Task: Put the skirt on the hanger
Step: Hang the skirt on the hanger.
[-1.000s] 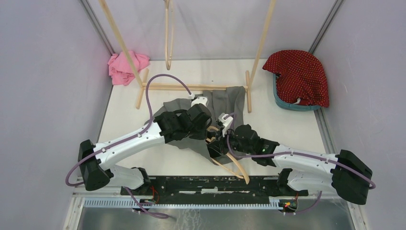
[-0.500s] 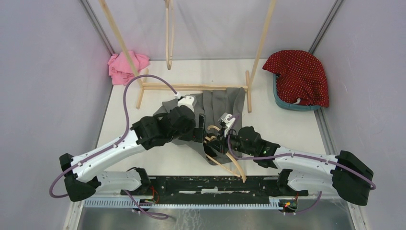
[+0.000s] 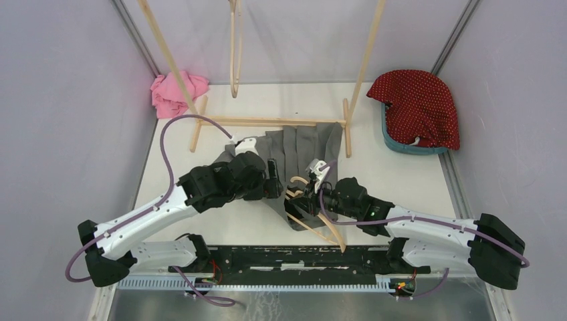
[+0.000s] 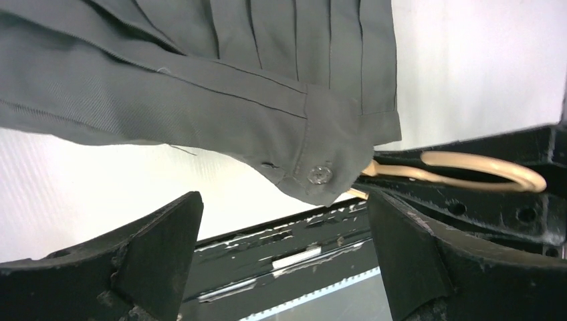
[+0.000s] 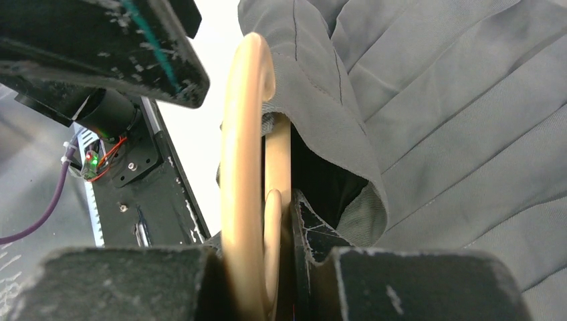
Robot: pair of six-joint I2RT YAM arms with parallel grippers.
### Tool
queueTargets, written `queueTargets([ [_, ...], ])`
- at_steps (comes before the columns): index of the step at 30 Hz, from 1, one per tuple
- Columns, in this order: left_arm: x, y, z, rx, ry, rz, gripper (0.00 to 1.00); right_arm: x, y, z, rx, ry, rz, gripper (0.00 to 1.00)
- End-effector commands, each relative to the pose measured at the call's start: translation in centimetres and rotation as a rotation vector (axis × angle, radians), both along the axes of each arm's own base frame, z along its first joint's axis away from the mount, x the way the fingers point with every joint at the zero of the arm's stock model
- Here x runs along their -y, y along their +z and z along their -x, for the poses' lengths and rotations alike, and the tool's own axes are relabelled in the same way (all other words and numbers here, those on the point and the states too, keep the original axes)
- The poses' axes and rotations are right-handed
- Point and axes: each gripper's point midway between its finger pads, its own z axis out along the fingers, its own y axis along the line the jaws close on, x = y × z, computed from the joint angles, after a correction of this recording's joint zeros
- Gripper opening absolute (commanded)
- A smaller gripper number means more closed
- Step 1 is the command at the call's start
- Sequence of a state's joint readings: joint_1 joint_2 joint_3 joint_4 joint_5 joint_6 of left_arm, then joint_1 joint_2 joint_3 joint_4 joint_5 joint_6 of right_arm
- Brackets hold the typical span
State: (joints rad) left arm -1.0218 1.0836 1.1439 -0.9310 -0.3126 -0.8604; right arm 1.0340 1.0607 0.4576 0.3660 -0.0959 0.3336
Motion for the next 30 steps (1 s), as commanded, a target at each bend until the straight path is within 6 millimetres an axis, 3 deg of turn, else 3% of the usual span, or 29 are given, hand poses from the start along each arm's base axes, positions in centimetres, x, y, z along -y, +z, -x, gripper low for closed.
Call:
queueTargets([
  [1, 0.4, 1.1, -0.8, -0.023, 0.192, 0.219, 0.99, -0.6, 2.8, 0.1, 0.091, 0.013, -0.058, 0.01],
  [7, 0.1, 1.6, -1.6, -0.030, 0.302, 0.291, 0.99, -1.1, 2.7, 0.6, 0.115, 0.017, -0.037, 0.01],
  [14, 0.7, -0.3, -1.3, -0.116, 0.353, 0.342, 0.99, -1.5, 3.2, 0.9, 0.152, 0.010, -0.023, 0.01],
  [25, -0.7, -1.6, -0.3, -0.138, 0.389, 0.362, 0.99, -1.4, 4.7, 1.2, 0.217, -0.003, -0.023, 0.01],
  [30, 0.2, -2.9, -0.5, -0.162, 0.391, 0.363, 0.99, -1.8, 5.2, 1.5, 0.233, 0.004, -0.028, 0.01],
])
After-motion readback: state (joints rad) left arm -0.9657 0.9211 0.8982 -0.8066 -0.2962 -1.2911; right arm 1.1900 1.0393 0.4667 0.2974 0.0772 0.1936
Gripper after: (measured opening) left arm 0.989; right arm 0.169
